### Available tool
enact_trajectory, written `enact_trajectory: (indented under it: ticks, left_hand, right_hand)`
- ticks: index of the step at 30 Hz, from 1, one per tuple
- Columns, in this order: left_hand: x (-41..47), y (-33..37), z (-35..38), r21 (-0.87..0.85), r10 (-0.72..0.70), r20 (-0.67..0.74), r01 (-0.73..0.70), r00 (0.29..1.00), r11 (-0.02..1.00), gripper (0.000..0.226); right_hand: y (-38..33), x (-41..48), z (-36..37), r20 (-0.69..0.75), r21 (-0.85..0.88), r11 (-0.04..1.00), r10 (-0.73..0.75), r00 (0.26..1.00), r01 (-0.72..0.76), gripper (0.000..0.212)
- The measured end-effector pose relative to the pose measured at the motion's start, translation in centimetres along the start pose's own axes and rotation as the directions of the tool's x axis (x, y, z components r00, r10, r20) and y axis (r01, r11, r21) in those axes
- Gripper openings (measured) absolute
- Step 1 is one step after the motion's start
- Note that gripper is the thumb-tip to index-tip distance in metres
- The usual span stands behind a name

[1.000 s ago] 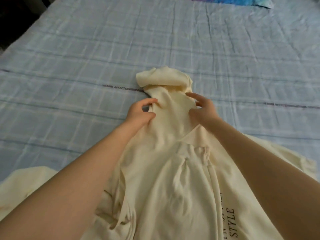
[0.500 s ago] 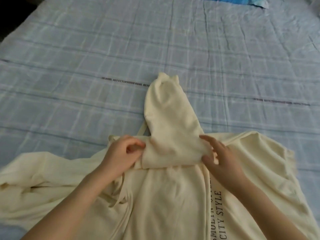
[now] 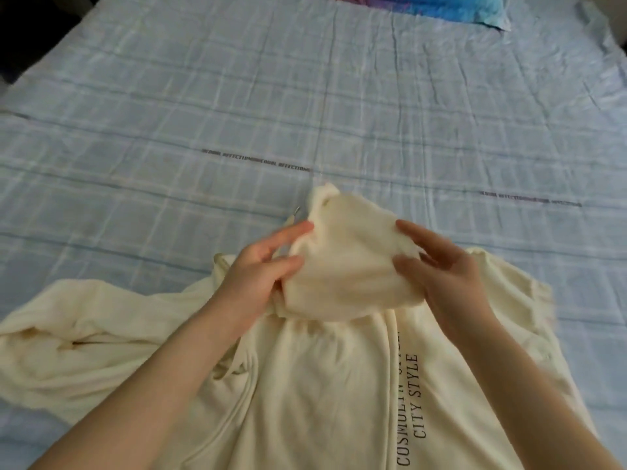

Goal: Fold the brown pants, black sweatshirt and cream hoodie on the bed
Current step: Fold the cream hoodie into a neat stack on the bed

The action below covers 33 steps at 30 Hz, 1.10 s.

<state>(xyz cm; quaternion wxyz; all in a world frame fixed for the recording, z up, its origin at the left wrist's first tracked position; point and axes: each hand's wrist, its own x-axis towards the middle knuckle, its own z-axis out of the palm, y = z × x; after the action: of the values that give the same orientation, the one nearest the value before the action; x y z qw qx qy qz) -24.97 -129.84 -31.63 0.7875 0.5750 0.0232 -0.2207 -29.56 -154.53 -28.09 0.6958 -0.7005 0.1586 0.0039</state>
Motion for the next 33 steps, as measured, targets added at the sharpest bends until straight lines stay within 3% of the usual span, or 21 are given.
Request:
enact_trajectory:
  ticks: [3, 5, 7, 10, 12, 14, 16, 18, 20, 22, 25, 27, 30, 32, 33]
  left_hand:
    - [-7.4, -3.0, 0.2, 0.096, -0.088, 0.078, 0.080, 0.993, 0.992, 0.048]
    - [-11.0, -5.5, 0.0, 0.248, -0.176, 0.037, 0.161, 0.984, 0.955, 0.056]
    - [-12.7, -7.2, -0.4, 0.437, -0.181, -0.047, 0.184, 0.982, 0.880, 0.053]
    - [-10.8, -6.5, -0.4, 0.729, 0.155, -0.145, 0.000, 0.977, 0.684, 0.032]
    - [-8.1, -5.6, 0.7, 0.788, 0.271, -0.095, -0.094, 0.958, 0.608, 0.041]
    - [-5.0, -5.3, 2.2, 0.806, 0.270, -0.021, -0.144, 0.963, 0.574, 0.060]
    - [-2.6, -5.4, 3.6, 0.794, 0.185, -0.041, -0.081, 0.982, 0.603, 0.068]
    - [-1.6, -5.7, 4.3, 0.742, 0.179, -0.145, -0.013, 0.973, 0.671, 0.061]
    - [-2.9, -5.6, 4.3, 0.580, 0.143, -0.226, 0.015, 0.964, 0.815, 0.053]
    - [-6.3, -5.3, 4.0, 0.415, 0.103, -0.174, -0.021, 0.979, 0.910, 0.050]
    - [-13.1, -5.8, 3.0, 0.267, 0.039, -0.069, -0.019, 0.997, 0.963, 0.049]
    - [-17.2, -7.7, 2.4, 0.236, -0.070, -0.041, 0.077, 0.997, 0.969, 0.051]
    - [-21.4, -10.6, 2.1, 0.347, -0.313, -0.025, 0.302, 0.950, 0.888, 0.049]
    - [-21.9, -11.0, 1.7, 0.445, -0.354, -0.021, 0.326, 0.935, 0.834, 0.052]
    - [-21.4, -10.6, 1.4, 0.507, -0.292, -0.055, 0.278, 0.955, 0.816, 0.050]
  right_hand:
    - [2.6, -8.4, -2.2, 0.068, -0.141, 0.984, 0.120, 0.990, -0.110, 0.048]
    - [5.4, -12.5, -2.8, 0.056, -0.287, 0.923, 0.281, 0.958, -0.254, 0.042]
    - [7.6, -14.2, -2.9, -0.032, -0.394, 0.865, 0.327, 0.945, -0.312, 0.039]
    - [7.8, -12.3, -1.8, -0.155, -0.479, 0.861, 0.110, 0.982, -0.172, 0.031]
    - [7.5, -9.3, -0.6, -0.127, -0.511, 0.855, 0.020, 0.992, -0.082, 0.031]
    - [7.3, -6.1, 0.9, -0.075, -0.544, 0.837, 0.014, 0.997, -0.053, 0.049]
    - [7.0, -3.8, 2.3, -0.056, -0.561, 0.824, 0.057, 0.997, -0.079, 0.066]
    - [6.7, -3.2, 3.0, -0.075, -0.470, 0.877, 0.070, 0.995, -0.097, 0.064]
    - [6.0, -4.5, 3.0, -0.106, -0.319, 0.940, 0.093, 0.990, -0.122, 0.055]
    - [5.5, -7.7, 2.1, -0.075, -0.197, 0.972, 0.112, 0.991, -0.124, 0.052]
    - [5.3, -14.6, -0.3, 0.061, -0.048, 0.989, 0.141, 0.988, -0.139, 0.052]
    - [6.3, -18.8, -1.7, 0.134, -0.061, 0.973, 0.230, 0.964, -0.224, 0.051]
    - [8.7, -22.5, -2.9, 0.220, -0.223, 0.912, 0.391, 0.894, -0.344, 0.051]
    - [9.6, -22.4, -3.7, 0.112, -0.309, 0.881, 0.407, 0.906, -0.358, 0.048]
    - [9.8, -21.6, -4.1, 0.023, -0.299, 0.887, 0.376, 0.926, -0.353, 0.045]
